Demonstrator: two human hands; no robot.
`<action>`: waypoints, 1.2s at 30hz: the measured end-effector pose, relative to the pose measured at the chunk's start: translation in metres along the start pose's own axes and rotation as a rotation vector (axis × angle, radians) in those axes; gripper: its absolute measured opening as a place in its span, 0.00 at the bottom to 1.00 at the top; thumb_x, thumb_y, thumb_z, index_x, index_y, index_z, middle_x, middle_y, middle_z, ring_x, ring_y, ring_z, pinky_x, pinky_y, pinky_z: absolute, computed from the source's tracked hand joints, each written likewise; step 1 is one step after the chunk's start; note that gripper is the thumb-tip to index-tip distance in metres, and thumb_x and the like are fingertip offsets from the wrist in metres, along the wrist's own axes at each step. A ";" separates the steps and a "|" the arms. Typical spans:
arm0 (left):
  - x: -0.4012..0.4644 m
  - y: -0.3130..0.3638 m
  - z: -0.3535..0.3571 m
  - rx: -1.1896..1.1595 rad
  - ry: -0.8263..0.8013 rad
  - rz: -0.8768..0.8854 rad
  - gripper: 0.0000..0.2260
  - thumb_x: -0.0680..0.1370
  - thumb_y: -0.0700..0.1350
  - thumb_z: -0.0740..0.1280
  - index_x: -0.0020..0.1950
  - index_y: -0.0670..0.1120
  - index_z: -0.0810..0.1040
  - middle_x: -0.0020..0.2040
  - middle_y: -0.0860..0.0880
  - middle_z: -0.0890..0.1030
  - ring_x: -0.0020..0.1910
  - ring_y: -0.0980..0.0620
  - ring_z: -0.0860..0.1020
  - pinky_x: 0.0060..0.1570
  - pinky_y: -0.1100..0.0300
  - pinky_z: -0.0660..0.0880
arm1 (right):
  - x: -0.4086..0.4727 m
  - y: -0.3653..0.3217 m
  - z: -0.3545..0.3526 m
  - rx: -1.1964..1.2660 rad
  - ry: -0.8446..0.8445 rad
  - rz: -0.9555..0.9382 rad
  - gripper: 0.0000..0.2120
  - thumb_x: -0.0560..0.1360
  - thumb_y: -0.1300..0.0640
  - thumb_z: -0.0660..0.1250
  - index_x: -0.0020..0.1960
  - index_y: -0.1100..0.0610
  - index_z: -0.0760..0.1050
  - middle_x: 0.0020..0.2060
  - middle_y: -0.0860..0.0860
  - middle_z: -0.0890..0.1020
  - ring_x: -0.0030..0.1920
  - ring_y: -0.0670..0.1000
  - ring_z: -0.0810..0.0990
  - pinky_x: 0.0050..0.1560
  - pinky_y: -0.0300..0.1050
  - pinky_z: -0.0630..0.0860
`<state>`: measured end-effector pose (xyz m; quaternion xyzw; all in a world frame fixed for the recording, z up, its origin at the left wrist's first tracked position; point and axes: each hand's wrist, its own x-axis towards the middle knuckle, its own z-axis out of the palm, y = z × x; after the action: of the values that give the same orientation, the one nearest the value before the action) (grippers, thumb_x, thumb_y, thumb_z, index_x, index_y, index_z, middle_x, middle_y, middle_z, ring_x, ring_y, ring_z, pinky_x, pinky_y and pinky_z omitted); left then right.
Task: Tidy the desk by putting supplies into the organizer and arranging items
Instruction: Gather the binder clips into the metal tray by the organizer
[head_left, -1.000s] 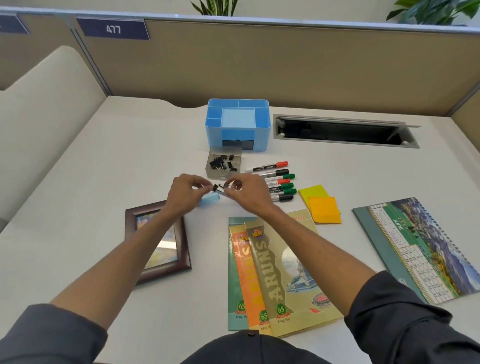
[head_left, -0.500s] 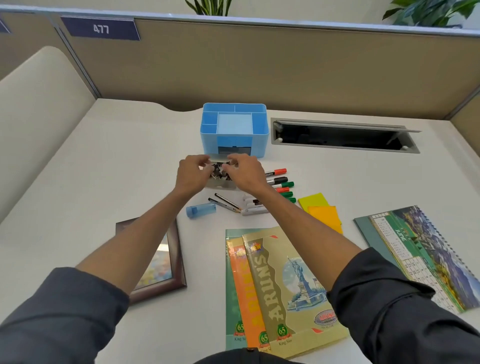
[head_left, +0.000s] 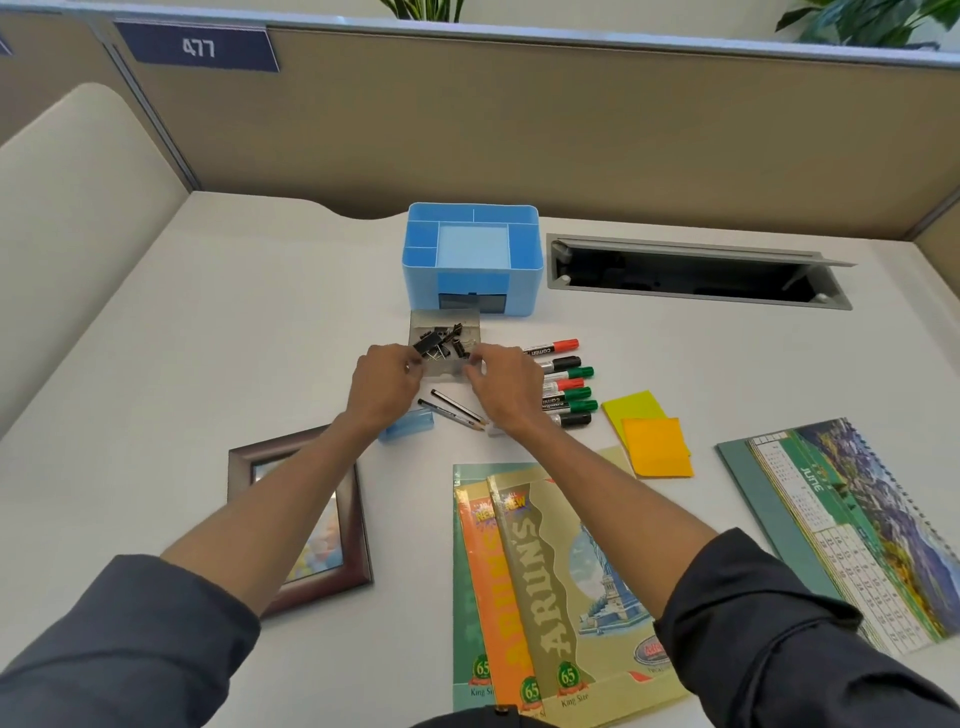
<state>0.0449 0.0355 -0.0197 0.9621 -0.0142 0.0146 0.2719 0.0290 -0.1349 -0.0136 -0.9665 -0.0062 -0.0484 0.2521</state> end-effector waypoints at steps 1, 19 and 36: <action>0.000 0.002 0.000 0.021 0.022 0.035 0.10 0.78 0.45 0.65 0.53 0.44 0.84 0.47 0.44 0.85 0.45 0.43 0.79 0.48 0.52 0.75 | 0.001 0.002 -0.001 0.005 0.025 -0.005 0.11 0.78 0.47 0.66 0.53 0.52 0.82 0.42 0.51 0.85 0.44 0.53 0.82 0.44 0.45 0.74; 0.027 0.040 -0.004 0.067 0.134 0.239 0.09 0.78 0.45 0.66 0.50 0.41 0.84 0.45 0.42 0.85 0.41 0.42 0.80 0.44 0.49 0.76 | 0.027 0.025 -0.030 0.059 0.160 0.004 0.10 0.77 0.49 0.67 0.53 0.52 0.83 0.48 0.51 0.86 0.49 0.52 0.82 0.43 0.40 0.66; 0.047 0.040 0.006 0.127 0.128 0.192 0.11 0.79 0.48 0.64 0.55 0.44 0.81 0.46 0.43 0.84 0.42 0.42 0.80 0.43 0.48 0.78 | 0.053 0.036 -0.023 -0.037 0.158 -0.046 0.26 0.76 0.46 0.68 0.71 0.54 0.67 0.52 0.53 0.83 0.50 0.56 0.82 0.48 0.51 0.80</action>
<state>0.0908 -0.0026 -0.0021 0.9687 -0.0879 0.1026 0.2080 0.0811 -0.1782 -0.0065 -0.9637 -0.0075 -0.1305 0.2327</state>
